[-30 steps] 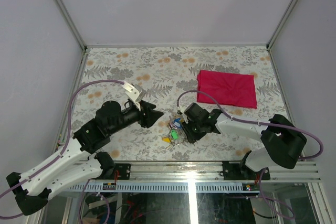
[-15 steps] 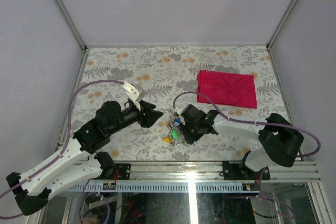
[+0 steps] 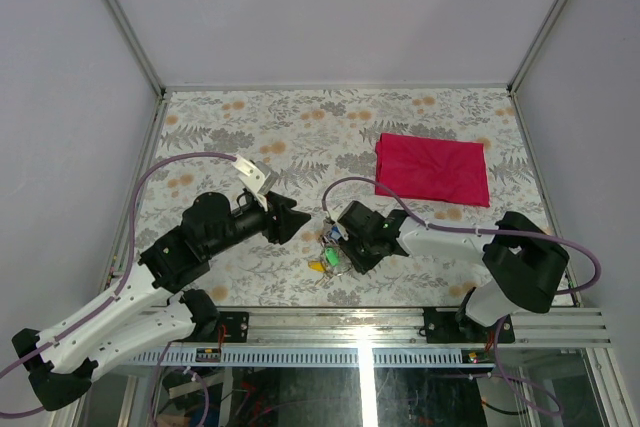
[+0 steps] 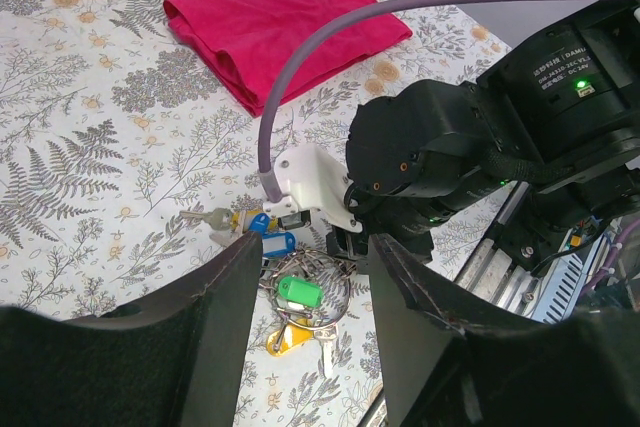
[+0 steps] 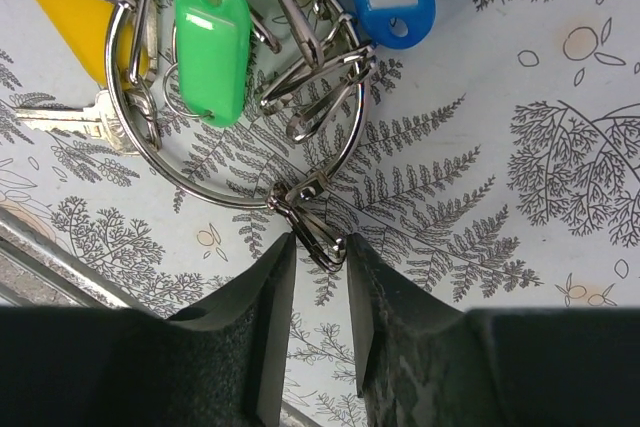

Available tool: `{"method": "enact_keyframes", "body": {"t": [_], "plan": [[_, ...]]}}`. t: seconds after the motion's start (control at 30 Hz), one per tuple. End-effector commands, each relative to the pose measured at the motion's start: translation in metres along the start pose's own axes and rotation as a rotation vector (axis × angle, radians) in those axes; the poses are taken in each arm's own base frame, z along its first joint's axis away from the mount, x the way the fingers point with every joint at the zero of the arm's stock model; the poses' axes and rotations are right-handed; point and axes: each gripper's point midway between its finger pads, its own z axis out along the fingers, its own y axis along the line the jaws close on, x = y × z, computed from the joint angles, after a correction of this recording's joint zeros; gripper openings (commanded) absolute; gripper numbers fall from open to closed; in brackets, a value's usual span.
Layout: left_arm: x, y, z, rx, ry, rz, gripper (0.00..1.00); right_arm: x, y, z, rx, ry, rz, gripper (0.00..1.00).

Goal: Put the keys on the keyring

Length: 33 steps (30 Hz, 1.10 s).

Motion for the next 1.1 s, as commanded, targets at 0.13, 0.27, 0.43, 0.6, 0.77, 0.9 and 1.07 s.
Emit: {"method": "enact_keyframes", "body": {"t": [0.13,0.27,0.43,0.6,0.77,0.9,1.07], "plan": [[-0.01,-0.001,-0.002,0.005,-0.036,0.018,0.48,-0.011,0.016,-0.007,-0.072,-0.047,-0.04,0.45],[-0.011,-0.001,-0.002,0.008,-0.038,0.018,0.48,-0.02,0.019,-0.02,-0.085,-0.112,-0.029,0.5],[-0.012,-0.002,-0.002,0.01,-0.04,0.018,0.48,-0.027,0.001,-0.034,0.023,-0.152,-0.03,0.43],[-0.012,-0.002,-0.002,0.012,-0.039,0.017,0.48,-0.021,-0.005,-0.029,0.048,-0.1,-0.064,0.4],[-0.013,-0.002,-0.003,0.01,-0.041,0.017,0.48,-0.017,-0.007,-0.021,0.069,-0.053,-0.059,0.36],[-0.012,-0.002,-0.003,0.008,-0.039,0.02,0.48,-0.015,-0.008,-0.018,0.072,-0.037,-0.056,0.33],[-0.013,-0.002,-0.003,0.01,-0.039,0.022,0.48,-0.012,-0.005,-0.013,0.053,-0.017,-0.058,0.35]]}}
